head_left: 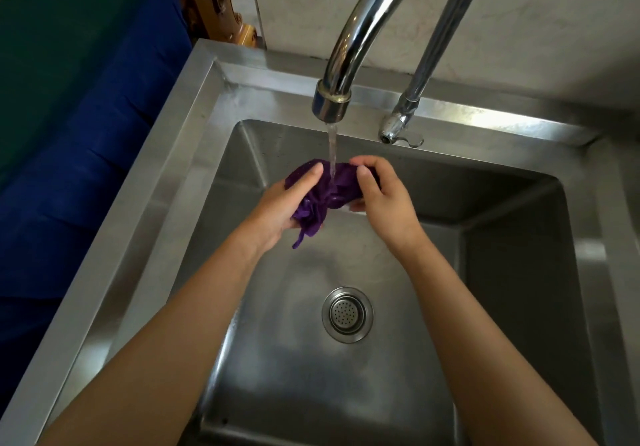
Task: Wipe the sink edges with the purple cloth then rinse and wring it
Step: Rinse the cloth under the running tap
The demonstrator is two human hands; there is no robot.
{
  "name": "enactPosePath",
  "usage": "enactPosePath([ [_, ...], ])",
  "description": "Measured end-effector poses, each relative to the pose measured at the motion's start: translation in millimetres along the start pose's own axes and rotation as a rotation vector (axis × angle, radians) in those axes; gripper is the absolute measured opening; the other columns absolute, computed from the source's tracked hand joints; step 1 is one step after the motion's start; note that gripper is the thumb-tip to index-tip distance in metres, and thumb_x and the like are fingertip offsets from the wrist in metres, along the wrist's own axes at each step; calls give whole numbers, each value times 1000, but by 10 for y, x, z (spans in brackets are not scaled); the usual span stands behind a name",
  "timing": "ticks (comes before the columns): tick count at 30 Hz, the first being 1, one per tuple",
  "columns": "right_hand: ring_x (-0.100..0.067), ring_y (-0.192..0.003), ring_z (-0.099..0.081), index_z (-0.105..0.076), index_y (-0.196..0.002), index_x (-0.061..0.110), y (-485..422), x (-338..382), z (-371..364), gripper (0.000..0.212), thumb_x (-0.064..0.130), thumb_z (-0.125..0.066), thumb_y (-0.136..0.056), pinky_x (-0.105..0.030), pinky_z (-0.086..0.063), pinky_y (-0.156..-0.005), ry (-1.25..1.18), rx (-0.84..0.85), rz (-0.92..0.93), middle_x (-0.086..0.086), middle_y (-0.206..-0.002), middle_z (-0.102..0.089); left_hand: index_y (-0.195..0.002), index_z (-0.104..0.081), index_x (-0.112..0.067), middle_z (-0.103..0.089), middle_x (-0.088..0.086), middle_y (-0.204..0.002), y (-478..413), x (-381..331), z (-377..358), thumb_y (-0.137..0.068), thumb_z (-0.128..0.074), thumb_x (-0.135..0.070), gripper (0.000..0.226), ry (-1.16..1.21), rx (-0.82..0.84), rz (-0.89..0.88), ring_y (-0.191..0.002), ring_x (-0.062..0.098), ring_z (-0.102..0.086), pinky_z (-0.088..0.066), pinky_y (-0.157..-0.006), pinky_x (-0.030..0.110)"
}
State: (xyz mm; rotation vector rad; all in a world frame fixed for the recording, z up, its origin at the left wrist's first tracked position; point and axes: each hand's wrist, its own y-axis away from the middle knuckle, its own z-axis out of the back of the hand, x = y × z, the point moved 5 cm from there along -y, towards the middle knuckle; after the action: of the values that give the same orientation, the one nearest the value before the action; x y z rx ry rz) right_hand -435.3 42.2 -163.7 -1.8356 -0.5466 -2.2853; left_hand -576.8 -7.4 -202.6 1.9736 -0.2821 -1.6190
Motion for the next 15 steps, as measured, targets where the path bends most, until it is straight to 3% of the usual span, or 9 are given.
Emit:
enactPosePath([
  [3,-14,-75,-63,-48,-99,10,-27,-59,-24,27,34,-55,-90,-25,-57,-59,28,39,-113,-4,-89,-59,-99,-66,-17,-73,4,-88,-2,24,-49,-89,-59,-26,15,108,-6,-36,-85,22,-68,-57,-77,42],
  [5,-16,-72,-62,-44,-101,10,-23,-77,-62,30,25,-65,-85,-26,-57,-55,76,53,-97,-11,-95,-57,-99,-63,-15,-71,1,-80,-9,30,-72,-87,-57,-24,15,173,-33,-32,-79,19,-67,-55,-74,37],
  [9,-11,-89,-56,-43,-130,19,17,26,-154,52,10,-63,-83,-19,-47,-85,238,106,93,-5,-106,-55,-86,-69,-19,-73,-2,-77,-38,25,-173,-84,-56,-52,35,219,-83,2,-78,15,-70,-56,-70,31],
  [11,-5,-89,-48,-47,-128,15,92,100,-235,46,9,-60,-84,-9,-38,-86,273,111,146,-8,-111,-50,-72,-69,-22,-72,-4,-69,-68,28,-222,-84,-53,-58,42,279,-108,18,-72,11,-70,-54,-62,26],
  [12,-5,-88,-46,-49,-124,14,124,126,-279,40,13,-59,-85,-10,-37,-84,283,83,164,-10,-111,-51,-65,-68,-22,-70,-4,-62,-80,26,-257,-85,-52,-57,44,321,-118,23,-66,10,-68,-52,-57,24],
  [15,-16,-82,-52,-51,-106,16,135,163,-357,32,39,-59,-85,-29,-43,-74,411,-69,152,-7,-101,-56,-51,-63,-19,-60,-1,-53,-105,66,-349,-93,-45,-44,52,445,-152,28,-56,13,-60,-48,-52,23],
])
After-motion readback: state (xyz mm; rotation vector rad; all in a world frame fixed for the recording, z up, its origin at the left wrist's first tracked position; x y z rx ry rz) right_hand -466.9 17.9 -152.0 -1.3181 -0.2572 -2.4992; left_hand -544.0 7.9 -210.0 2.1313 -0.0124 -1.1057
